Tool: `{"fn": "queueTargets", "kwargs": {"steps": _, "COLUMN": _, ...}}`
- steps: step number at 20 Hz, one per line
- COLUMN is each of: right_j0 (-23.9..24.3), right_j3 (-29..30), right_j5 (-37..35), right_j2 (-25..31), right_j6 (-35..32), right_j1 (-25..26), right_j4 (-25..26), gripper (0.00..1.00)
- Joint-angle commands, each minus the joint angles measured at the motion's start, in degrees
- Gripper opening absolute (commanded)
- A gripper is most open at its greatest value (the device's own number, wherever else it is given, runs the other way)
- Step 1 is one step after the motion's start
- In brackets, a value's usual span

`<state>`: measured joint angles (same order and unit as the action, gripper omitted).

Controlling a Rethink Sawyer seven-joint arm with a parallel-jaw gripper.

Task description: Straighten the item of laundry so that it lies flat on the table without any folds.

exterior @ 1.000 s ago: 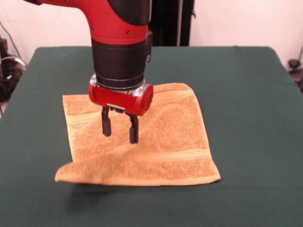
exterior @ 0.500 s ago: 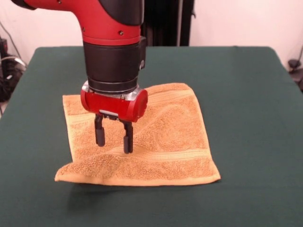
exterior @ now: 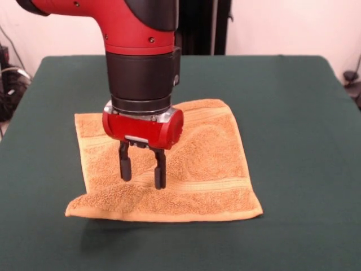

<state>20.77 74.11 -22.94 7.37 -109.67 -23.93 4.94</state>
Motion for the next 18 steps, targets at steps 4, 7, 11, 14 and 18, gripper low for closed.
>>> {"fn": "queueTargets", "kwargs": {"steps": 4, "right_j0": -9.3, "right_j3": 3.9, "right_j5": -2.0, "right_j2": -2.4, "right_j6": -13.3, "right_j1": 0.8, "right_j4": -2.7, "gripper": 1.00}}
{"fn": "queueTargets", "kwargs": {"steps": 7, "right_j0": -10.6, "right_j3": 3.3, "right_j5": -5.6, "right_j2": -3.1, "right_j6": -13.6, "right_j1": -0.2, "right_j4": -4.5, "gripper": 1.00}}
{"fn": "queueTargets", "kwargs": {"steps": 11, "right_j0": -14.1, "right_j3": 4.2, "right_j5": -3.9, "right_j2": -5.4, "right_j6": -16.7, "right_j1": -0.3, "right_j4": -6.8, "gripper": 1.00}}
{"fn": "queueTargets", "kwargs": {"steps": 14, "right_j0": -16.0, "right_j3": 3.5, "right_j5": -5.8, "right_j2": -5.3, "right_j6": -16.6, "right_j1": -0.3, "right_j4": -8.9, "gripper": 1.00}}
{"fn": "queueTargets", "kwargs": {"steps": 18, "right_j0": -18.9, "right_j3": -1.2, "right_j5": -3.8, "right_j2": -6.7, "right_j6": -18.1, "right_j1": 4.6, "right_j4": -12.3, "gripper": 1.00}}
